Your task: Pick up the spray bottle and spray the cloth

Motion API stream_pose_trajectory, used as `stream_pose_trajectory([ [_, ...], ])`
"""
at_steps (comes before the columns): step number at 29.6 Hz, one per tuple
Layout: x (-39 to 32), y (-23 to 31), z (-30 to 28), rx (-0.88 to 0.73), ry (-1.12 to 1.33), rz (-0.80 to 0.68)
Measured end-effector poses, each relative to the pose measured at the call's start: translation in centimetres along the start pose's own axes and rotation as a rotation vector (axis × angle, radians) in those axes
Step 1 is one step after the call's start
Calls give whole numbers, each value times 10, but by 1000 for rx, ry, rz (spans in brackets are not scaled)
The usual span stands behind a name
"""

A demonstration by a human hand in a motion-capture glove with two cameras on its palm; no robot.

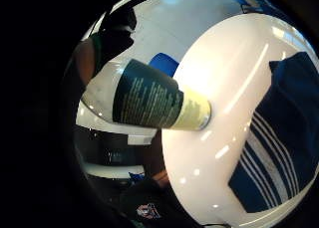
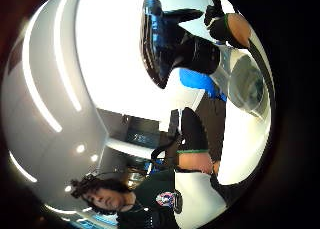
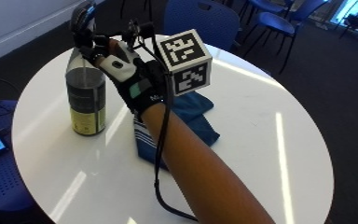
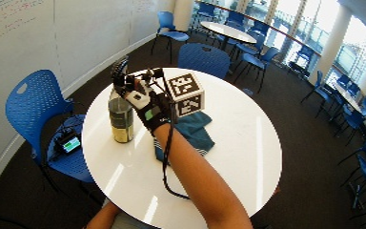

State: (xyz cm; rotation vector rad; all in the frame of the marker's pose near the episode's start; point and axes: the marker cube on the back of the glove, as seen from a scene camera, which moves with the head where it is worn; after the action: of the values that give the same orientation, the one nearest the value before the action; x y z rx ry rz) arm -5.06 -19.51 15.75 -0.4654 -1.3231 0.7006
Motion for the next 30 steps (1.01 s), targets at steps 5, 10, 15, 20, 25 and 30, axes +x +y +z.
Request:
stream_pose_trajectory([
  [5,-9,18,4,-19,30,-56],
  [10,-17,34,13,-55,12,-99],
  [15,-20,48,23,-104,-1,-128],
  [20,-19,60,30,-137,-7,-152],
  [25,-19,77,38,-171,-1,-183],
  [30,-24,98,44,-220,-16,-237],
])
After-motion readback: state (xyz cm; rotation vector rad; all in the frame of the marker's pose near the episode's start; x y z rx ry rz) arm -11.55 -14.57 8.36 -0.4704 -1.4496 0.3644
